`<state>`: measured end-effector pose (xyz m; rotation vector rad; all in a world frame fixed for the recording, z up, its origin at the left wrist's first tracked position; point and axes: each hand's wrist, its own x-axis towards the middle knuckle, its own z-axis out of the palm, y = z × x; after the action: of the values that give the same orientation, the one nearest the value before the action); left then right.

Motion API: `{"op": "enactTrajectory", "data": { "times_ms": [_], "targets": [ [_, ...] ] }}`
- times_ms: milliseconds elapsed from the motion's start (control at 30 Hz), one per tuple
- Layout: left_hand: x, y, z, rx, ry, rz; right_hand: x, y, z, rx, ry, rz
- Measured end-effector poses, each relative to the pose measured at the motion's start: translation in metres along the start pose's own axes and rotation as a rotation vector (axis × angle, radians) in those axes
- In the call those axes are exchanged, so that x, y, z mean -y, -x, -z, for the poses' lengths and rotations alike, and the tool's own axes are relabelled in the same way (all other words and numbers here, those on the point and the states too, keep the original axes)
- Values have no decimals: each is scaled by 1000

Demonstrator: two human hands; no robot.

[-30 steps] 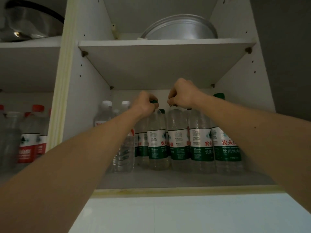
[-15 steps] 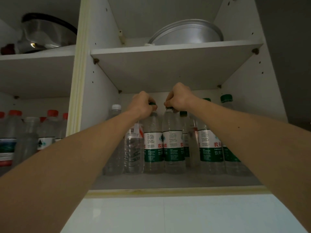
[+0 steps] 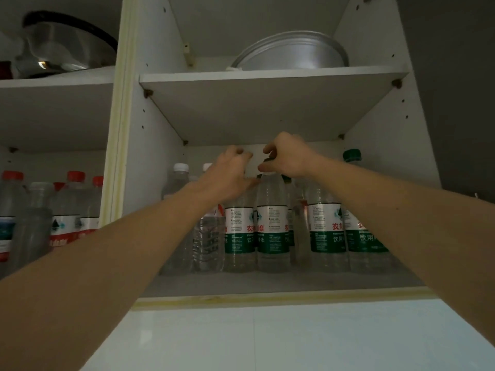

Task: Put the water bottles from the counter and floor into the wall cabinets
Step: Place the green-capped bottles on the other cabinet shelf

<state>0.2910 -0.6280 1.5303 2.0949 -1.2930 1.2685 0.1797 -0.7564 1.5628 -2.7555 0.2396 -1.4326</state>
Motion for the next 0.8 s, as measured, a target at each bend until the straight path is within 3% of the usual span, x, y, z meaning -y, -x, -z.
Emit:
{"op": "enactTrajectory", "data": {
  "times_ms": [133,267,400,533,667,800],
  "targets": [
    [-13,31,-23,12,-32,-146,-13,34,29,-276,65,110],
    [-26,49,-50,26,-224,-279,-37,82,40,-442,78,30],
    [-33,50,-64,27,-341,-277,-60,128,25,-407,87,-156],
    [-33,51,-66,11,-341,-282,-80,160,3,-256,-119,-353],
    [-35,55,-68,-11,-352,-287,-85,167,-6,-246,-267,-365],
    [-41,60,-66,-22,-336,-289,-85,169,-12,-296,-186,-403]
  ]
}}
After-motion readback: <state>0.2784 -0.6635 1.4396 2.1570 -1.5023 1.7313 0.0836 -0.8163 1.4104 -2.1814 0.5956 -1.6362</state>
